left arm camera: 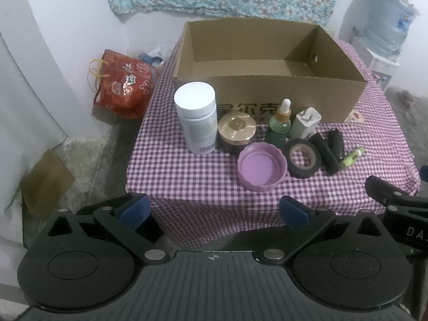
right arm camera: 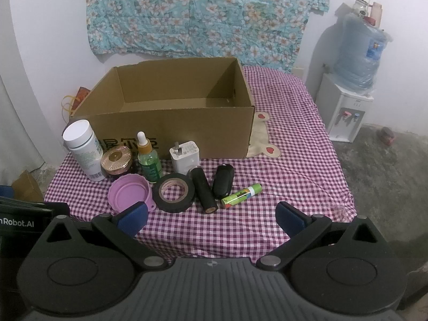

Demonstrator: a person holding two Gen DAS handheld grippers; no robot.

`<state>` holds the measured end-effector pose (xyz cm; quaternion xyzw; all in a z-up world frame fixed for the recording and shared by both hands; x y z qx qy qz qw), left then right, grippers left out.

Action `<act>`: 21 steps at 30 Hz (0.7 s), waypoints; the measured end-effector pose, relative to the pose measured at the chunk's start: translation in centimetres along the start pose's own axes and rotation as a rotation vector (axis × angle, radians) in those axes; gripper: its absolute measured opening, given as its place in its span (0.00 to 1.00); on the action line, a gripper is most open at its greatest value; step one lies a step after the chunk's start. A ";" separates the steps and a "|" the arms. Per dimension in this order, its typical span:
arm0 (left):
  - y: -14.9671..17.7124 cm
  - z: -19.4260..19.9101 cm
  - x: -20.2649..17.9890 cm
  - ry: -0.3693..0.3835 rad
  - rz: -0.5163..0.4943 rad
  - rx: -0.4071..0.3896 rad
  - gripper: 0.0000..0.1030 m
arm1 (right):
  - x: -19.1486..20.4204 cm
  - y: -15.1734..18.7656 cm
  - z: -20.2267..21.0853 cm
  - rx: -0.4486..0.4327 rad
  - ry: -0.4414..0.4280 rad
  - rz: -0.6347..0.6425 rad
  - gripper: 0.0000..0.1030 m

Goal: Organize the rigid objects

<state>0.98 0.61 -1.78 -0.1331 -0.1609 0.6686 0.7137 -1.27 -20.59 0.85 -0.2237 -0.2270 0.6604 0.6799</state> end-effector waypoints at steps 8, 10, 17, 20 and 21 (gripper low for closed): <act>0.1 0.0 0.0 0.000 0.001 0.001 1.00 | 0.0 0.0 0.0 0.000 0.000 0.000 1.00; 0.2 -0.1 0.0 0.001 0.001 0.003 1.00 | 0.0 0.1 0.0 -0.001 0.000 0.000 1.00; 0.2 -0.6 0.0 0.002 0.005 0.017 1.00 | -0.1 -0.2 0.0 0.000 0.000 0.003 1.00; 0.0 -0.9 -0.1 0.005 0.006 0.026 1.00 | -0.1 -0.2 -0.3 0.000 0.001 0.001 1.00; 0.0 -1.0 -0.2 0.008 0.005 0.028 1.00 | -0.1 -0.1 -0.4 0.001 0.001 0.000 1.00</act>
Point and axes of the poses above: each gripper's, at about its wrist camera, not at the fingertips, and z roughly against the way its jaws point, x to its left, y to its underside, the point moved 2 cm from there along -z, roughly the way its jaws point, and after that the axes turned 8 degrees about x, right-handed, at the moved point
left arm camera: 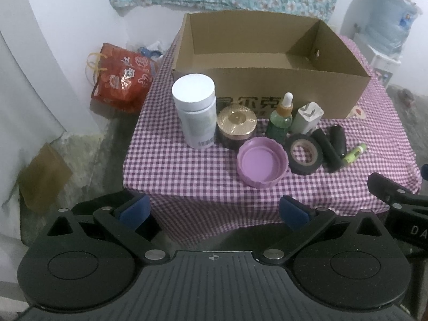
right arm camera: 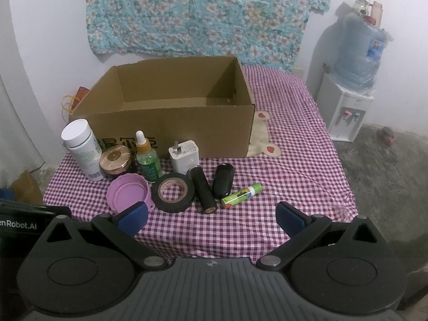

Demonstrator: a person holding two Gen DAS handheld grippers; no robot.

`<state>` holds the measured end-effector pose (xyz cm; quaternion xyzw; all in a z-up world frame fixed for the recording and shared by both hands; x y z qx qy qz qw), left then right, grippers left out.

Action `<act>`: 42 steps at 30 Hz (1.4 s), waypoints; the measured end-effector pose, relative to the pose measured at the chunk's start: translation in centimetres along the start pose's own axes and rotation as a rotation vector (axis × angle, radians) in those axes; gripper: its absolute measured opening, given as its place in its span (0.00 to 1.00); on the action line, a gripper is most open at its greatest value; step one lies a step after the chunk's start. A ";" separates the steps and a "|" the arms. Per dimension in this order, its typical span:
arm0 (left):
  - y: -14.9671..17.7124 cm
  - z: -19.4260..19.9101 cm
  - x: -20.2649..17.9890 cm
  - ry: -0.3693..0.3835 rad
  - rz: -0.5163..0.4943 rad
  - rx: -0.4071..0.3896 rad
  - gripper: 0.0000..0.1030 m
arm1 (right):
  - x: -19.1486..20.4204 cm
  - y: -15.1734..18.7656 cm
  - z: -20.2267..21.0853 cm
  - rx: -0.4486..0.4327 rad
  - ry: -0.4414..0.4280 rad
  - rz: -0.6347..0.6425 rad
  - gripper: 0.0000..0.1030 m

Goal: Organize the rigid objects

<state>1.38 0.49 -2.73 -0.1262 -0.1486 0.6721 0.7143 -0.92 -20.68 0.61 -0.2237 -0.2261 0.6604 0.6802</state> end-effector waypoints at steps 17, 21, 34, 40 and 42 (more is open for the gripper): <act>-3.0 -1.9 -5.3 0.243 -0.202 -0.163 0.99 | -7.0 -0.3 -3.1 0.013 -0.038 -0.197 0.99; -4.3 -2.7 -8.0 0.291 -0.295 -0.187 0.97 | -9.1 -0.7 -4.5 0.034 -0.101 -0.272 0.91; -4.3 -8.6 -16.3 0.294 -0.630 -0.090 0.54 | -11.9 -1.7 -12.1 0.182 -0.360 -0.518 0.59; -4.9 -10.4 -18.2 0.297 -0.657 -0.024 0.32 | -12.8 -1.6 -14.5 0.227 -0.382 -0.558 0.38; -5.0 -10.9 -18.5 0.301 -0.666 -0.010 0.29 | -12.9 -1.5 -15.0 0.232 -0.396 -0.565 0.31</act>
Point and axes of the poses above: each gripper's, at about its wrist camera, not at the fingertips, and z roughly against the way its jaws point, x to its left, y to its underside, the point moved 2 cm from there along -z, roughly the way its jaws point, and after that the axes turned 8 degrees about x, right-handed, at the moved point
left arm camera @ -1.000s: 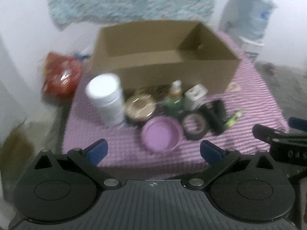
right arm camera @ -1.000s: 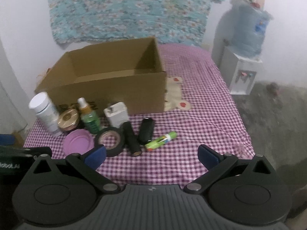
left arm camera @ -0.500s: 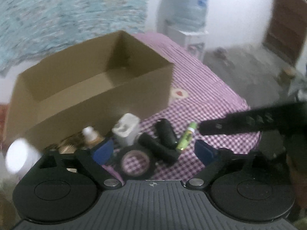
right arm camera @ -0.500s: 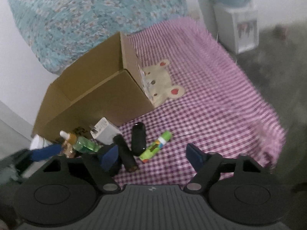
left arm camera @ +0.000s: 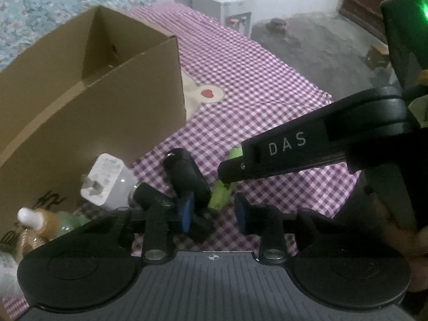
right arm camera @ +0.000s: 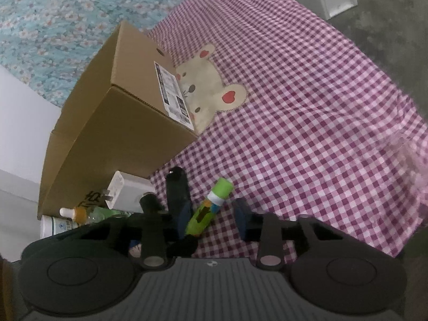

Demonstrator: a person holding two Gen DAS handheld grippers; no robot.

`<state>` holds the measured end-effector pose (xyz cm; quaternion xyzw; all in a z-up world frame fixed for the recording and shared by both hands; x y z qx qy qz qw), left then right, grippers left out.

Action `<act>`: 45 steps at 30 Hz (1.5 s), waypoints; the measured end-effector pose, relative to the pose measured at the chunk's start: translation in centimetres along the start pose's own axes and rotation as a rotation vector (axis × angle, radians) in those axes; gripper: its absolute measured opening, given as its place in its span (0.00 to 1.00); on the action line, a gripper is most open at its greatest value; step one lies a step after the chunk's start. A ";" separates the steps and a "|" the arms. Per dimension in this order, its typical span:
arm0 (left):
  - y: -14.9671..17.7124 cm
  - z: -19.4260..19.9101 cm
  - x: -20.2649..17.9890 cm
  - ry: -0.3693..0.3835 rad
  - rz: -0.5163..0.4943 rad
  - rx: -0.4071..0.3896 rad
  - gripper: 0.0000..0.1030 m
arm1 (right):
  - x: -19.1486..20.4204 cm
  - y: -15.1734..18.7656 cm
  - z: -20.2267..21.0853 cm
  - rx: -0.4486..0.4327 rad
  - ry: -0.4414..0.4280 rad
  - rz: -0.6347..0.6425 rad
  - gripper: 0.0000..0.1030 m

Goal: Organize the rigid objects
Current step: 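Reach the right tool to the green glue stick and close on it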

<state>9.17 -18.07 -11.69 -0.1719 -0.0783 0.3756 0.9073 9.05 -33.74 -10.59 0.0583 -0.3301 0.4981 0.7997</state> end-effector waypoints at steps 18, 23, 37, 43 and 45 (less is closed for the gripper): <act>-2.3 -1.7 -1.5 -0.038 -0.136 0.023 0.23 | -0.5 -1.1 -1.1 0.041 -0.045 0.006 0.27; -1.9 -1.5 -1.8 -0.066 -0.168 0.053 0.20 | -1.2 -0.8 -0.9 0.051 -0.071 -0.021 0.27; -2.7 -2.5 -1.8 -0.073 -0.158 0.072 0.16 | -2.2 -0.5 -0.3 0.049 -0.107 -0.060 0.27; -2.7 -2.7 -1.8 -0.076 -0.123 0.057 0.14 | -2.3 -0.3 -0.3 0.040 -0.129 -0.071 0.26; -2.7 -2.5 -1.7 -0.071 -0.107 0.050 0.14 | -2.5 -0.3 -0.3 0.038 -0.141 -0.084 0.26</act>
Point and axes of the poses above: each gripper's, at about its wrist camera, not at the fingertips, and z roughly against the way its jaws point, x to its left, y to its underside, the point moved 2 cm from there along -z, roughly the way its jaws point, and after that the axes turned 8 degrees about x, right-handed, at the moved point
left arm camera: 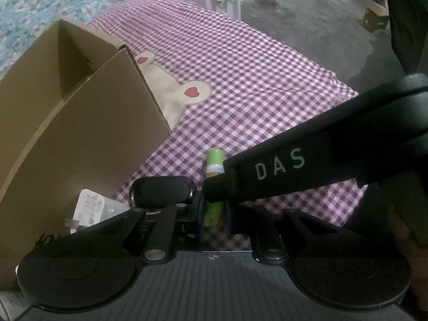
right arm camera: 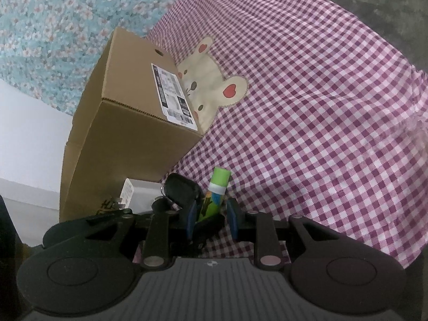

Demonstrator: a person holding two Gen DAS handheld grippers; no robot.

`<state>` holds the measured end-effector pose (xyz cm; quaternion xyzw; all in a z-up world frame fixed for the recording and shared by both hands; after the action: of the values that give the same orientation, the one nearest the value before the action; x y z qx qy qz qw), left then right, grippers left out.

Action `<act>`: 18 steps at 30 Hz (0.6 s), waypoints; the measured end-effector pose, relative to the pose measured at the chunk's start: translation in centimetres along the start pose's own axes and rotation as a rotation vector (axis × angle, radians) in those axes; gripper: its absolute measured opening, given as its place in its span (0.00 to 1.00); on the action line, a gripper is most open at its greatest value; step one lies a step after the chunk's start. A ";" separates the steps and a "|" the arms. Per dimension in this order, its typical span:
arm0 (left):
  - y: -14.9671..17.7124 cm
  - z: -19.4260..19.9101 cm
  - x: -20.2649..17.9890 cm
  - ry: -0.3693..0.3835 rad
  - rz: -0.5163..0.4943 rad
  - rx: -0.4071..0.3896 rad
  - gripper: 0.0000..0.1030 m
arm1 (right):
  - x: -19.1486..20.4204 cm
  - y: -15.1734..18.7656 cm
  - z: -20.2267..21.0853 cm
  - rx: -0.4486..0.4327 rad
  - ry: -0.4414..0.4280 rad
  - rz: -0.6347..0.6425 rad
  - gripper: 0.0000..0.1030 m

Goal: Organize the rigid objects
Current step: 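Reach the right tool to the green glue stick and close on it, then carry the glue stick into the cardboard box and open the right tool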

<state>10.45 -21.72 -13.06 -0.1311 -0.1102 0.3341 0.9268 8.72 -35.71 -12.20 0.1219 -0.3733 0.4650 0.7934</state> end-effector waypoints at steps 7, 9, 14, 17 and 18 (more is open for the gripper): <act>0.4 1.6 0.1 -0.018 0.018 -0.065 0.14 | -0.2 0.0 0.9 -0.014 -0.044 -0.019 0.23; 0.6 2.2 0.2 -0.020 0.028 -0.083 0.14 | 0.2 0.1 1.3 -0.026 -0.054 -0.010 0.22; 1.4 5.5 0.5 -0.031 0.061 -0.159 0.14 | 2.6 0.6 3.2 -0.062 -0.069 0.038 0.22; 2.1 8.6 1.0 -0.061 0.089 -0.229 0.14 | 5.5 1.0 4.9 -0.095 -0.081 0.103 0.22; 2.2 9.7 1.3 -0.077 0.102 -0.253 0.14 | 6.5 1.1 5.4 -0.105 -0.088 0.128 0.22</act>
<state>7.34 -17.59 -4.50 -0.2394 -0.1798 0.3692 0.8798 7.09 -33.86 -4.04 0.0765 -0.4386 0.4886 0.7503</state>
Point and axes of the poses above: each gripper's, at about its wrist camera, not at the fingertips, and z roughly against the way its jaws point, x to its left, y to its underside, the point moved 2 cm from there along -z, roughly the way its jaws point, and after that the axes turned 8 degrees about x, right-handed, at the moved point
